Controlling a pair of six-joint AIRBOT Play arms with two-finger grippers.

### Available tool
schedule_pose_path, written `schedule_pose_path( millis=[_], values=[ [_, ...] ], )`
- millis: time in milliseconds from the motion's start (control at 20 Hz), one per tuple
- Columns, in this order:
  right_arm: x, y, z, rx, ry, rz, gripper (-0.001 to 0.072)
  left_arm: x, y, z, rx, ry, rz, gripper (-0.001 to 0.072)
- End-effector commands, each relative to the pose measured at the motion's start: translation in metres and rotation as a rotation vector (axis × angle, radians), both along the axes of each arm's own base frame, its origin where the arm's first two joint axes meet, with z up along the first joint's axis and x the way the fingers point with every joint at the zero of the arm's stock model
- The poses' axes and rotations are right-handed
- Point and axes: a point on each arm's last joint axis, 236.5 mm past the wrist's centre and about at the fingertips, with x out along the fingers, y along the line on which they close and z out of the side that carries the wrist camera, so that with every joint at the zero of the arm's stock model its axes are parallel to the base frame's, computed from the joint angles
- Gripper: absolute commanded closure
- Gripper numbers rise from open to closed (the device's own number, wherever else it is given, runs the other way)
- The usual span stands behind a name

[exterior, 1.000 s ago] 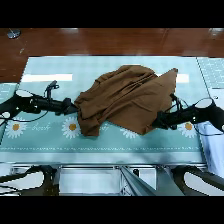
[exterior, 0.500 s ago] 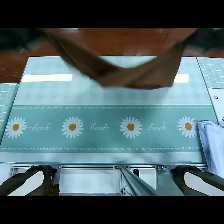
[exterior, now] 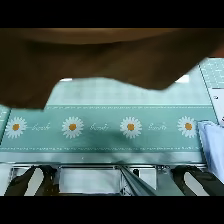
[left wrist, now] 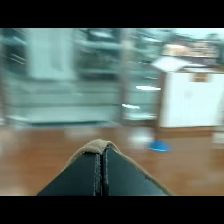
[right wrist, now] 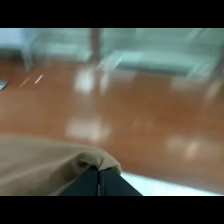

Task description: Fold the shirts.

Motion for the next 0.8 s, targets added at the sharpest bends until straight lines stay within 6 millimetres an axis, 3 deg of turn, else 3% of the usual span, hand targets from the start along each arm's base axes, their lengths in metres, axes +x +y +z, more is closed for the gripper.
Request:
schedule_pose_path(
  millis=[0,150,200,300,500,750],
  values=[
    [-0.07,-0.012,0.018,-0.039,-0.106,-0.088,0.0692,-0.065,0.012,-0.006,0.121,-0.006,0.216,0.0682],
    [-0.097,-0.016,0.006,-0.053,-0.072,-0.119,0.0692,-0.106,0.025,-0.014,0.132,-0.004,0.242,0.0682],
    [-0.101,-0.019,0.0,-0.055,-0.052,-0.133,0.0692,-0.112,0.029,-0.022,0.124,0.021,0.228,0.0682],
    [-0.096,-0.024,-0.015,-0.059,0.007,-0.15,0.0692,-0.105,0.045,-0.055,0.124,0.161,0.232,0.0682],
    [-0.05,-0.033,-0.082,-0.051,0.244,-0.155,0.0692,-0.049,0.064,-0.134,0.137,0.428,0.263,0.0682],
    [0.033,-0.034,-0.209,-0.014,0.6,-0.108,0.0692,0.059,0.048,-0.267,0.094,0.766,0.158,0.0682]
  ],
)
